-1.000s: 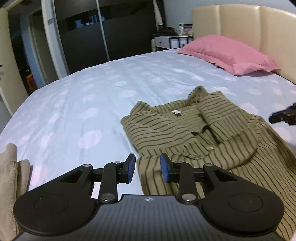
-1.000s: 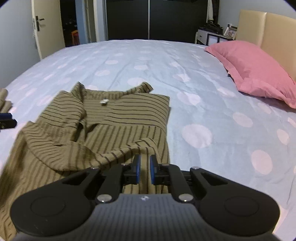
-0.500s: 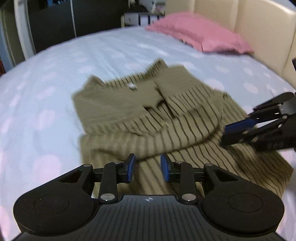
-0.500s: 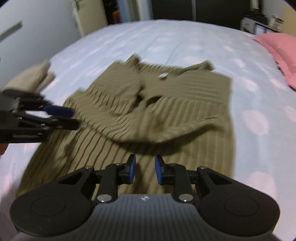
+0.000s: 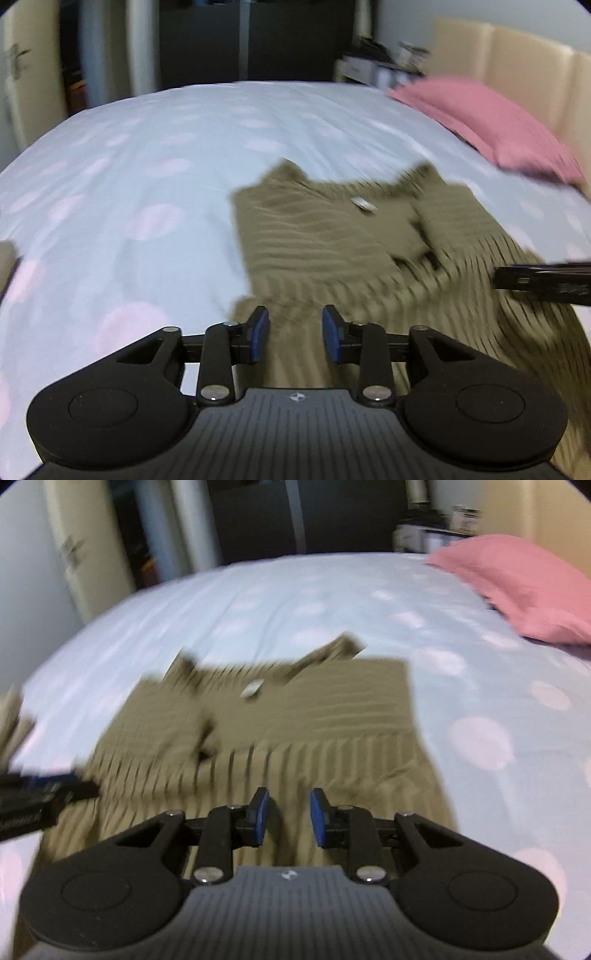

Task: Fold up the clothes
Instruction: 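Withdraw both tools from the folded shirt, then pinch the folded shirt's hem edge with both tools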

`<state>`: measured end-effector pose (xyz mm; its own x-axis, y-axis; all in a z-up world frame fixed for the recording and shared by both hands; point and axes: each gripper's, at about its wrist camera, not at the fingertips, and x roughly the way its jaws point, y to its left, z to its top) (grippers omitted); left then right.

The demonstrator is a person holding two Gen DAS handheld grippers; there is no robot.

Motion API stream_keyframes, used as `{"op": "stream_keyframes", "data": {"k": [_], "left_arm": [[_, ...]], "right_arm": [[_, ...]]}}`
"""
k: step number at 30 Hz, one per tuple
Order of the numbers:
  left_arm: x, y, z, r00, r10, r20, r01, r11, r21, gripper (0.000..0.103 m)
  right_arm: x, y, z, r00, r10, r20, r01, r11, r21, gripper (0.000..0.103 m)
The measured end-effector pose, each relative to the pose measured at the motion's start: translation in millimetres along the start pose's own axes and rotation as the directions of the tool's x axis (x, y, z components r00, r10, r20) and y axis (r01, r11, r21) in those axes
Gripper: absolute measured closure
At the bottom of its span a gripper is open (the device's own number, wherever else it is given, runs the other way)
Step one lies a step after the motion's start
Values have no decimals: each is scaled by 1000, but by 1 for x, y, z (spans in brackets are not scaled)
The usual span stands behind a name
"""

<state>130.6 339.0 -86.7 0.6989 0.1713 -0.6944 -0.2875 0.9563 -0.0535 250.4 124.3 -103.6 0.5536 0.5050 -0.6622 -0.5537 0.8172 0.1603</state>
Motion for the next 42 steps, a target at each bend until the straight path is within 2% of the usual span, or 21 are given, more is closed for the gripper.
{"op": "stream_keyframes", "data": {"k": [4,9,14,17,20,23,27,32,37,39,41,42], "left_arm": [[-11,12,7,1000,15,2,-15,1000,-5,63],[-31,11,5,998,-41,-50,44,997,64,63],[-62,4,-7,992,-80,-101,95,984,153,63],[-85,5,-18,987,-99,-124,122,974,190,59],[-107,8,-32,983,-111,-147,140,969,206,58],[-127,10,-47,977,-132,-168,168,961,222,57],[-148,6,-75,966,-160,-204,213,937,276,54],[-164,-6,-113,952,-199,-233,273,897,347,49],[-161,-28,-143,947,-161,-277,276,848,452,49],[-156,-33,-151,956,-130,-262,247,838,486,52],[-152,-33,-153,960,-109,-259,228,840,492,62],[-151,-32,-152,959,-113,-260,231,843,486,73]], "right_arm": [[-15,-14,7,1000,-12,2,12,1000,-6,71],[-34,-26,6,998,-17,-59,15,999,-34,67],[-64,-29,2,995,18,-94,-26,996,-88,62],[-86,-25,-7,993,9,-122,-29,985,-170,60],[-108,-27,-23,987,-36,-159,-5,969,-245,60],[-133,-40,-43,982,-55,-180,6,965,-261,60],[-161,-64,-74,977,-26,-212,-17,980,-199,60],[-181,-73,-117,969,23,-244,-72,979,-191,60],[-183,-63,-147,958,65,-279,-147,947,-286,58],[-178,-58,-154,956,57,-286,-152,934,-323,58],[-172,-55,-156,958,45,-284,-144,929,-339,61],[-169,-53,-156,958,41,-285,-142,928,-344,72]]}}
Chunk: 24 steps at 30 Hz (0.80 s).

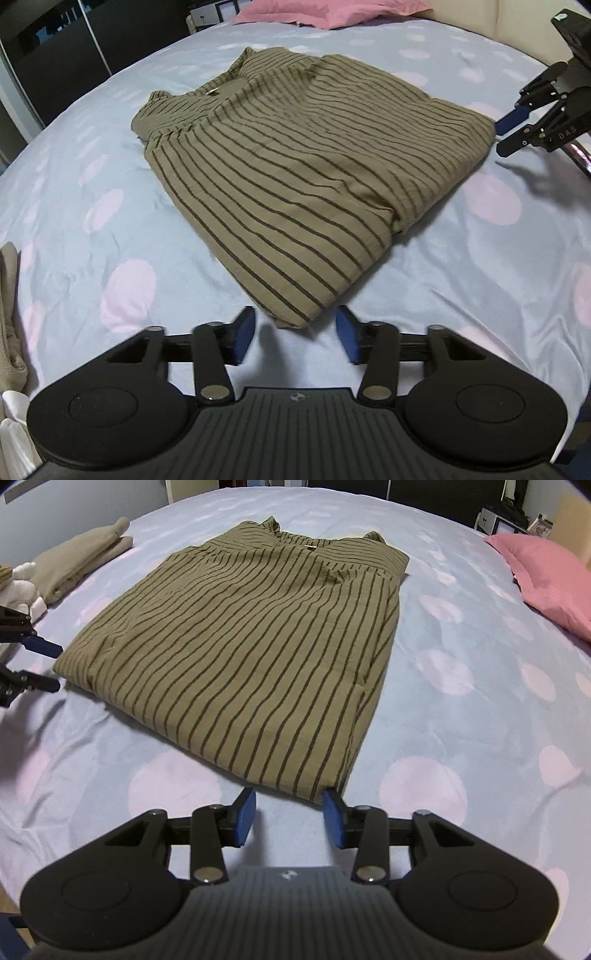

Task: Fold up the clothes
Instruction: 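Pinch the folded shirt's hem edge with both tools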

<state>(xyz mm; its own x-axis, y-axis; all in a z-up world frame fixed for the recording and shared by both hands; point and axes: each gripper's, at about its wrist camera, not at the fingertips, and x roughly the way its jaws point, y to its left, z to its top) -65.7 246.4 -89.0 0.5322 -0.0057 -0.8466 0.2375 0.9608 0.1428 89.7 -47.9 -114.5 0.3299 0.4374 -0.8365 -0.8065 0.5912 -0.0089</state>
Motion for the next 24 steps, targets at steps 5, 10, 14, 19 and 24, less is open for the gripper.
{"op": "stream_keyframes", "data": {"k": [5,10,14,19,24], "left_arm": [[-6,6,6,1000,-23,3,23,1000,-13,102],[-1,11,0,998,-25,-63,25,1000,-10,103],[1,11,-9,996,-34,-80,34,999,-5,103],[-8,21,-17,998,-28,-54,26,999,-26,100],[-16,14,-10,999,-32,18,32,999,1,59]], "right_arm": [[-5,-6,7,1000,-19,-5,19,1000,18,103],[-8,-18,5,998,-61,-30,62,997,41,103],[-9,-24,-1,1000,-13,-7,13,998,62,101],[-13,-19,0,998,12,59,-14,999,30,54],[0,-22,7,998,11,55,-15,998,55,59]]}}
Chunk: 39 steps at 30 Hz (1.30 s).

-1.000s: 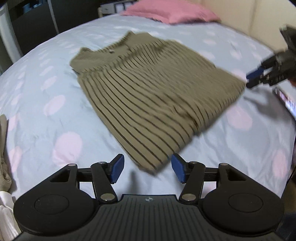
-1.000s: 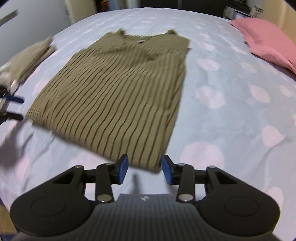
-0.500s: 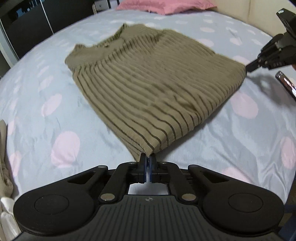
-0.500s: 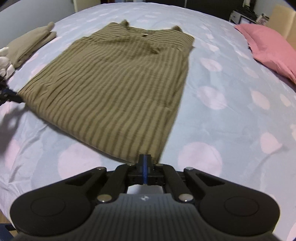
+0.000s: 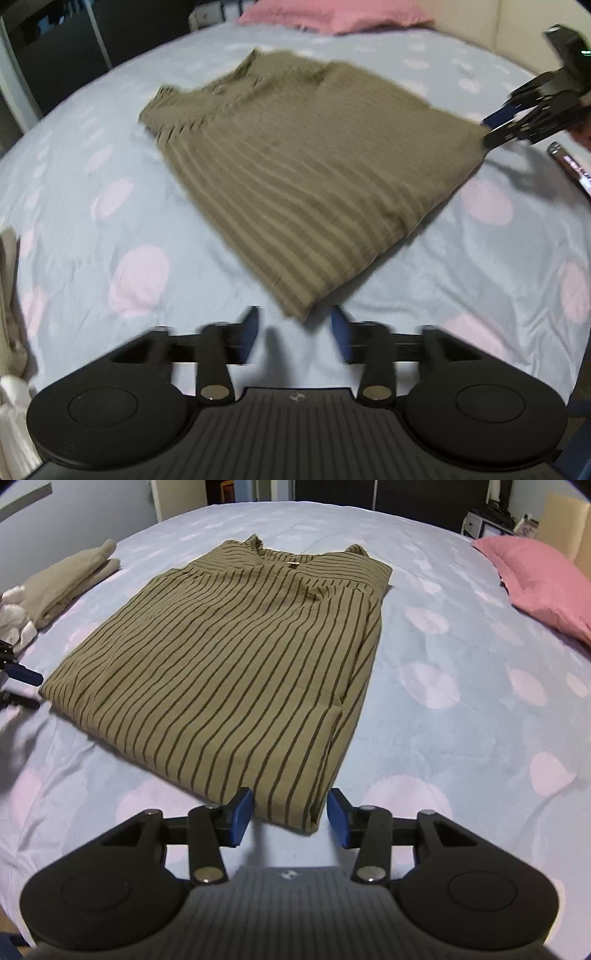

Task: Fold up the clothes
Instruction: 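Pinch the folded shirt's hem edge with both tools, then lift the hem with both tools and fold the shirt over toward the collar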

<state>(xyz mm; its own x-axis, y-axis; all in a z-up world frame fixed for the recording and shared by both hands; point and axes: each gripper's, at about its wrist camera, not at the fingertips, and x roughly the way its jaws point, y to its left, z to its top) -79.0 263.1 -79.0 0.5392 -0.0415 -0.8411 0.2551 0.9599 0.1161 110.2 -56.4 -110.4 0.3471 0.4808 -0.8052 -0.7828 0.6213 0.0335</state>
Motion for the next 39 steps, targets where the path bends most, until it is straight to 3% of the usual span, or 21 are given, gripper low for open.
{"op": "stream_keyframes", "data": {"k": [2,3,4,6,13,17,22,23,24,25,26,28,30,33,36,39], "left_arm": [[3,-6,5,1000,10,2,-10,1000,29,66],[7,-5,7,1000,16,-16,-15,1000,26,83],[10,-4,8,999,26,-35,-25,1000,18,96],[13,-3,10,998,34,-52,-34,999,12,102],[18,-5,5,990,26,-136,-19,998,54,103],[18,-4,-4,975,93,-200,-77,993,89,103],[-6,1,-11,981,128,-148,-117,990,77,102],[-9,-1,-11,982,133,-132,-122,989,84,99],[-12,-5,-10,983,138,-117,-127,987,94,89],[-15,-9,-10,984,146,-100,-135,985,107,78],[-17,-16,-10,984,159,-76,-148,980,135,74],[-20,-33,-9,982,189,-19,-180,961,208,61],[-16,-52,-11,974,227,24,-224,930,292,55],[-7,-80,-14,955,284,82,-292,860,418,55],[11,-100,-22,940,327,98,-327,784,528,55],[26,-107,-27,926,363,103,-355,743,567,55]], "right_arm": [[6,-1,3,1000,13,-24,-12,1000,19,92],[7,-1,4,999,12,-38,-11,1000,22,100],[6,0,5,999,-1,-45,2,1000,18,100],[3,1,7,999,-13,-48,14,1000,17,100],[2,3,5,995,-45,-94,43,999,-15,101],[4,4,2,989,-67,-132,60,997,-50,100],[-7,6,-2,981,-144,-130,134,987,-87,94],[-10,9,-4,977,-171,-125,157,981,-112,93],[-13,13,-7,975,-194,-109,178,974,-141,87],[-18,20,-9,974,-211,-85,194,965,-174,76],[-22,27,-12,973,-222,-59,206,956,-211,71],[-25,46,-20,968,-249,-3,236,922,-308,64],[-25,68,-29,960,-274,56,272,868,-415,58],[-16,99,-45,930,-336,147,357,737,-574,52],[-1,121,-63,899,-375,224,419,595,-686,52],[13,128,-72,888,-383,256,435,518,-736,52]]}}
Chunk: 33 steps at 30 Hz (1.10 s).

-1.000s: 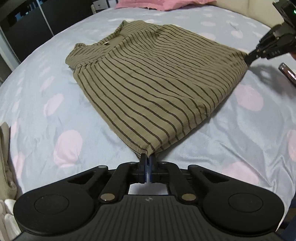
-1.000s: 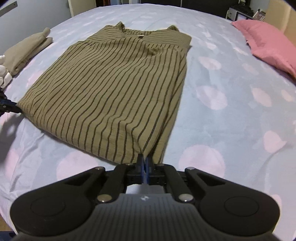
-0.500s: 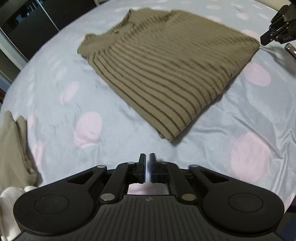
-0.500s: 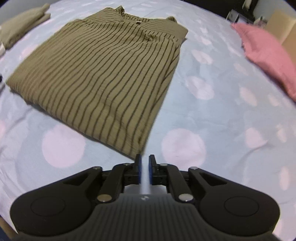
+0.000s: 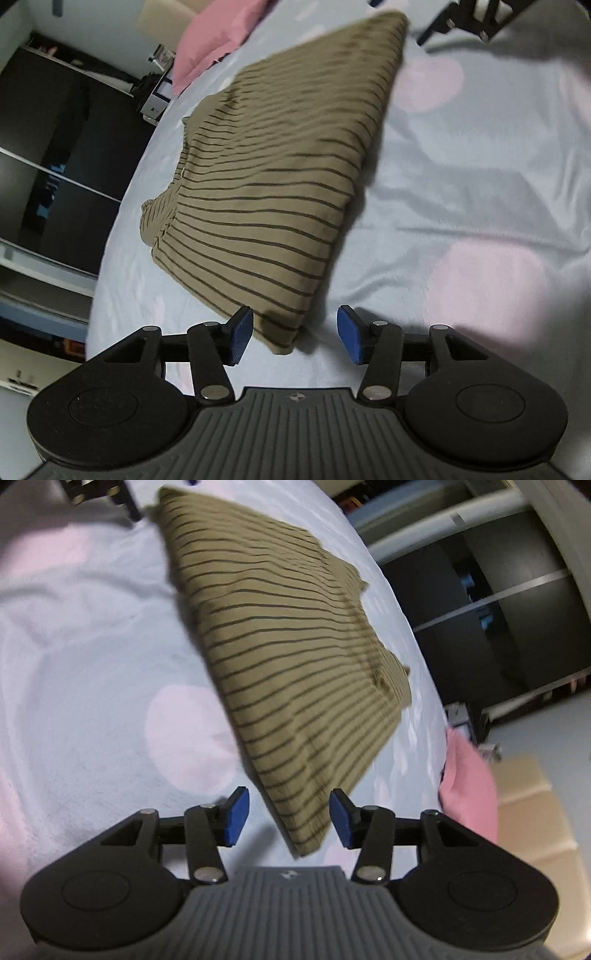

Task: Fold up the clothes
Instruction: 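Lift the hem with both tools and fold the shirt over toward the collar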

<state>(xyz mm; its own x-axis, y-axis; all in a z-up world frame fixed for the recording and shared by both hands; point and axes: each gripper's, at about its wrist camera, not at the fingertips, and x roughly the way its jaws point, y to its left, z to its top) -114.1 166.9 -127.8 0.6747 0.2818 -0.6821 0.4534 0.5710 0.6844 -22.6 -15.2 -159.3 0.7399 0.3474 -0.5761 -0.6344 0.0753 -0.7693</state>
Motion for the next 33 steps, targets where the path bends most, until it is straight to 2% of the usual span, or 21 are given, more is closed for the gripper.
{"op": "stream_keyframes", "data": {"k": [6,13,15,17,18,20,22,23,27,33], "left_arm": [[18,-11,-1,997,66,35,-68,995,74,55],[42,1,6,994,104,41,-105,994,20,54],[46,2,8,991,123,48,-125,992,36,55],[50,3,10,989,140,55,-144,988,57,60],[51,4,12,988,142,55,-146,987,61,67],[53,5,14,988,144,55,-147,987,67,78],[52,9,17,989,134,57,-137,989,52,86],[50,11,18,990,130,59,-133,990,49,88],[42,21,17,992,109,63,-111,993,42,95],[22,42,21,992,105,74,-107,994,22,98]], "right_arm": [[21,10,0,999,-40,-22,39,998,-57,52],[38,2,5,997,-80,-14,79,996,-51,53],[44,-4,6,997,-79,-9,78,996,-43,54],[50,-8,7,997,-82,-5,82,996,-45,56],[53,-10,7,996,-87,-2,87,995,-50,56],[57,-12,6,994,-105,5,105,992,-68,61],[61,-13,6,991,-130,4,130,988,-82,86],[63,-14,7,990,-140,5,140,986,-88,90],[59,-27,11,991,-133,12,133,989,-57,96],[39,-45,22,993,-118,24,118,993,-25,98]]}}
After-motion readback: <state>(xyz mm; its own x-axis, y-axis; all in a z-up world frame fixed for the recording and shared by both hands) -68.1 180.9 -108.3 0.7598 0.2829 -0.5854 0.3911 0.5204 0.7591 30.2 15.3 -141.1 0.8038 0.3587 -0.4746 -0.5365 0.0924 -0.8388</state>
